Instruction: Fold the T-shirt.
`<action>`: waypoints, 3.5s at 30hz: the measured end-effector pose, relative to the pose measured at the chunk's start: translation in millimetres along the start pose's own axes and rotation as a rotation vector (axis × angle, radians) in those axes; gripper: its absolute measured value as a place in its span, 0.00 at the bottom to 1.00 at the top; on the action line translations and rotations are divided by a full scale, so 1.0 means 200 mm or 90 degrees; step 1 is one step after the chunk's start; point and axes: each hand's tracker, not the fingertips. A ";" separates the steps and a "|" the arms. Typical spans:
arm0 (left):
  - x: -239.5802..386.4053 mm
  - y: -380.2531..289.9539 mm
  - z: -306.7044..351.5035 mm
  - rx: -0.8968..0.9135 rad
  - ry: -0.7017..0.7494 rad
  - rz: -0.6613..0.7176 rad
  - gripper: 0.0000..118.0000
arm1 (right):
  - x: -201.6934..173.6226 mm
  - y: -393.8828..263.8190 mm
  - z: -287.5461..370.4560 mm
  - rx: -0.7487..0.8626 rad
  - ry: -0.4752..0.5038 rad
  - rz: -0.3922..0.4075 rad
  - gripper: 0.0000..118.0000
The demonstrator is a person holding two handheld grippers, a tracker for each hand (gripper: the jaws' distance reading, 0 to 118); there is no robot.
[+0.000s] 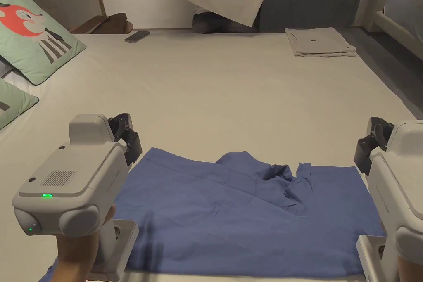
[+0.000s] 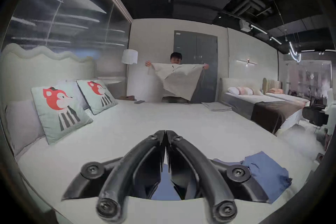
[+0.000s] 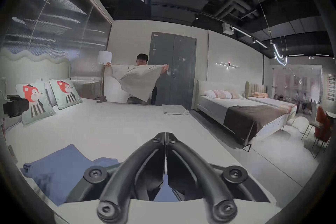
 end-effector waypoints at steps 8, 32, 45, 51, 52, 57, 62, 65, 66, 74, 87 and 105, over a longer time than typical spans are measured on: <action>-0.03 -0.01 -0.18 -0.088 -0.005 -0.012 0.00 | 0.00 -0.01 -0.05 -0.006 0.003 0.001 0.00; -0.34 -0.42 -1.46 -0.499 0.001 -0.027 0.86 | -0.03 -0.20 -0.58 -0.106 -0.014 0.017 0.00; -0.16 -0.50 -1.38 -0.498 -0.021 -0.095 0.03 | 0.05 -0.25 -0.54 -0.130 -0.025 0.008 0.00; -0.17 -0.34 -1.27 -0.430 -0.033 -0.056 0.02 | 0.14 -0.24 -0.50 -0.157 -0.035 -0.040 0.00; -0.17 -0.31 -1.25 -0.425 -0.037 -0.056 0.02 | 0.17 -0.25 -0.49 -0.172 -0.041 -0.054 0.00; -0.17 -0.19 -1.14 -0.398 -0.059 -0.051 0.02 | 0.32 -0.37 -0.50 -0.350 -0.052 -0.082 0.36; -0.16 -0.15 -1.07 -0.381 -0.072 -0.041 0.02 | 0.41 -0.60 -0.44 -0.465 -0.061 -0.130 0.89; -0.16 -0.15 -1.04 -0.379 -0.075 -0.042 0.02 | 0.42 -0.70 -0.39 -0.516 -0.073 -0.141 0.89; -0.15 -0.15 -1.03 -0.380 -0.076 -0.044 0.02 | 0.42 -0.73 -0.38 -0.526 -0.072 -0.144 0.89; -0.15 -0.18 -1.02 -0.387 -0.073 -0.038 0.02 | 0.37 -0.83 -0.43 -0.539 -0.060 -0.144 0.67; -0.19 -0.16 -0.95 -0.372 -0.052 -0.020 0.02 | 0.34 -0.71 -0.34 -0.449 -0.043 -0.050 0.06; -0.27 0.17 -0.79 -0.270 -0.063 0.019 0.02 | 0.40 -0.37 -0.23 -0.389 -0.049 -0.059 0.06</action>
